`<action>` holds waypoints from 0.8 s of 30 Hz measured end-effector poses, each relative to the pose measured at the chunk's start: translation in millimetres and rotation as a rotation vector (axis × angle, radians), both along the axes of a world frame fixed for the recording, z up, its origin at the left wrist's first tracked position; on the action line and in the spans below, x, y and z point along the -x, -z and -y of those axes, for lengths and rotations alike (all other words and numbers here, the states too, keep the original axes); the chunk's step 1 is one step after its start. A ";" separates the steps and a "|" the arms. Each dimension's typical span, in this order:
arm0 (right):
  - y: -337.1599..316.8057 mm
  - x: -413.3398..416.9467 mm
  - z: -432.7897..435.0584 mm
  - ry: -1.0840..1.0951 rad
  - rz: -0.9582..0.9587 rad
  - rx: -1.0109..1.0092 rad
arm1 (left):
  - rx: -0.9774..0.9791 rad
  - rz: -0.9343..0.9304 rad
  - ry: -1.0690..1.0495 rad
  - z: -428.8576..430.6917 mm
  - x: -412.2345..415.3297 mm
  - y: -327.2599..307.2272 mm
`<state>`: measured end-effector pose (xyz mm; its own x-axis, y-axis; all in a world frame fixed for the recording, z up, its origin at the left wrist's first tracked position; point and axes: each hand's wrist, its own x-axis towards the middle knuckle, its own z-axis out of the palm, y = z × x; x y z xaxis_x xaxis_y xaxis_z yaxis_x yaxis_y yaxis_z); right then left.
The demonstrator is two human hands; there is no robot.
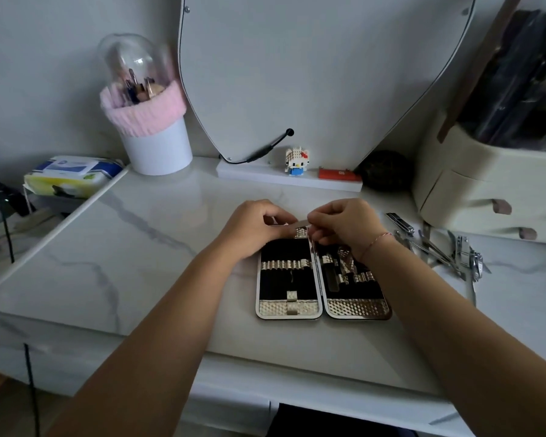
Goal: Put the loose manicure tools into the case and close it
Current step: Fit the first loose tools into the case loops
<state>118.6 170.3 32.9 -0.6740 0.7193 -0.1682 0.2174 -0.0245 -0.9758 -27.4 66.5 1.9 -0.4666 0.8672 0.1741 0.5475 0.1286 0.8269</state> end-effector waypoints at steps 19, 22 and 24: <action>-6.2 -17.3 -16.8 -0.225 0.189 -0.623 | 0.001 0.047 -0.046 13.2 14.3 -4.5; -5.4 -17.5 -18.2 -0.246 0.239 -0.679 | 0.063 -0.037 -0.080 19.1 21.1 -3.6; -4.3 -17.5 -19.7 -0.240 0.251 -0.697 | 0.079 -0.029 -0.079 19.9 21.4 -4.1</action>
<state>136.0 190.0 37.2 -0.8263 0.5540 0.1015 0.3553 0.6525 -0.6693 -48.8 46.6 6.0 -0.5299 0.8395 0.1207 0.5565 0.2368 0.7964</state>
